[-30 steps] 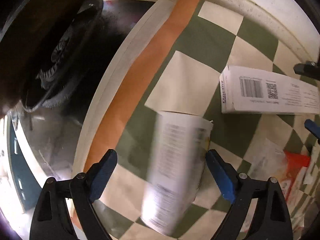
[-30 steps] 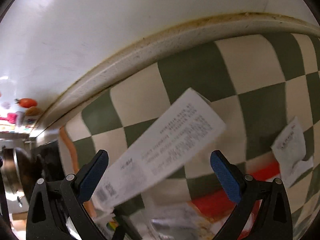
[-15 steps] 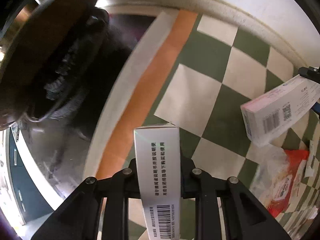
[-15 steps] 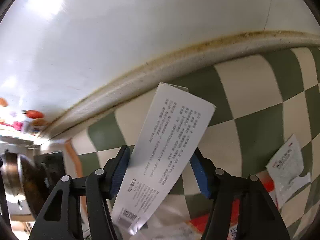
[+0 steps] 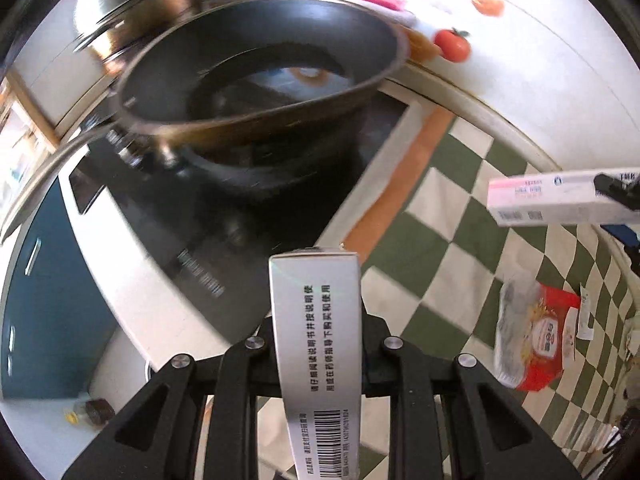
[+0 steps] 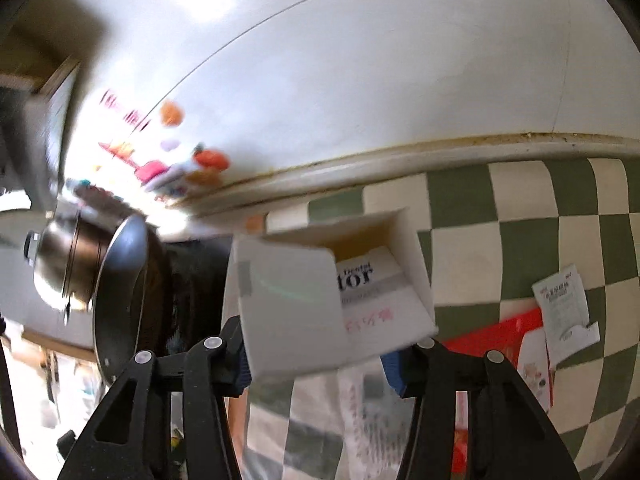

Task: Collect trash
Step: 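Carry both boxes over the bin and open both tools to drop them, then lift both tools from the bin and turn back toward the counter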

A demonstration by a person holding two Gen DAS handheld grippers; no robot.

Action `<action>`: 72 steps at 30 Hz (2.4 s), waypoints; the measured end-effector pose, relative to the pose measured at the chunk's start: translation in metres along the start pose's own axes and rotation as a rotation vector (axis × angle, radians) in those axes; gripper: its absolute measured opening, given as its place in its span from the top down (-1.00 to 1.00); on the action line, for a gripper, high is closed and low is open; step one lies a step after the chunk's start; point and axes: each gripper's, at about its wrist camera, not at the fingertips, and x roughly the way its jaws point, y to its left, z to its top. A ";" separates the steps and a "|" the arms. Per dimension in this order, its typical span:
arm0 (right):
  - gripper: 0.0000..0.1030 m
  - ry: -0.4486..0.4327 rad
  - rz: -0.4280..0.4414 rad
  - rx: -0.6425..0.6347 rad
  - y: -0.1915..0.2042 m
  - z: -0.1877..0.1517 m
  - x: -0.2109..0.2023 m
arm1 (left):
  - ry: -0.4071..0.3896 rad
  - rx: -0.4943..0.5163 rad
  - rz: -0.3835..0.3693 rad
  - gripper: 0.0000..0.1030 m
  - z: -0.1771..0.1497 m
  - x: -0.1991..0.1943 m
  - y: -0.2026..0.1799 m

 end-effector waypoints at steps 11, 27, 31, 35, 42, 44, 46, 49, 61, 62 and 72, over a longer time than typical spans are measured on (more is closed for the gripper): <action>0.01 0.047 0.109 -0.241 0.076 -0.098 -0.056 | 0.001 -0.189 0.031 0.62 -0.072 -0.012 0.107; 0.02 0.466 0.261 -0.781 0.283 -0.457 0.091 | 0.177 -0.748 0.168 0.62 -0.299 0.072 0.437; 0.02 0.537 0.229 -0.864 0.290 -0.562 0.195 | 0.246 -0.869 0.103 0.62 -0.350 0.174 0.507; 0.03 0.604 0.199 -0.917 0.283 -0.649 0.303 | 0.299 -0.958 0.015 0.62 -0.386 0.286 0.554; 0.03 0.748 0.134 -0.955 0.249 -0.766 0.453 | 0.407 -1.075 -0.159 0.59 -0.440 0.438 0.594; 0.01 0.777 0.114 -0.997 0.242 -0.791 0.478 | 0.404 -1.096 -0.183 0.58 -0.453 0.455 0.597; 0.00 0.808 0.088 -1.020 0.234 -0.805 0.493 | 0.422 -1.093 -0.171 0.56 -0.460 0.464 0.598; -0.58 0.816 0.060 -1.038 0.223 -0.802 0.499 | 0.399 -1.111 -0.149 -0.10 -0.474 0.462 0.602; -1.00 0.650 -0.023 -1.225 0.230 -0.799 0.479 | 0.244 -0.921 0.257 -0.89 -0.479 0.388 0.577; -1.00 0.633 -0.028 -1.248 0.230 -0.802 0.476 | 0.249 -0.897 0.294 -0.89 -0.482 0.384 0.573; -1.00 0.562 0.014 -1.322 0.242 -0.809 0.430 | 0.254 -0.870 0.426 -0.89 -0.493 0.341 0.545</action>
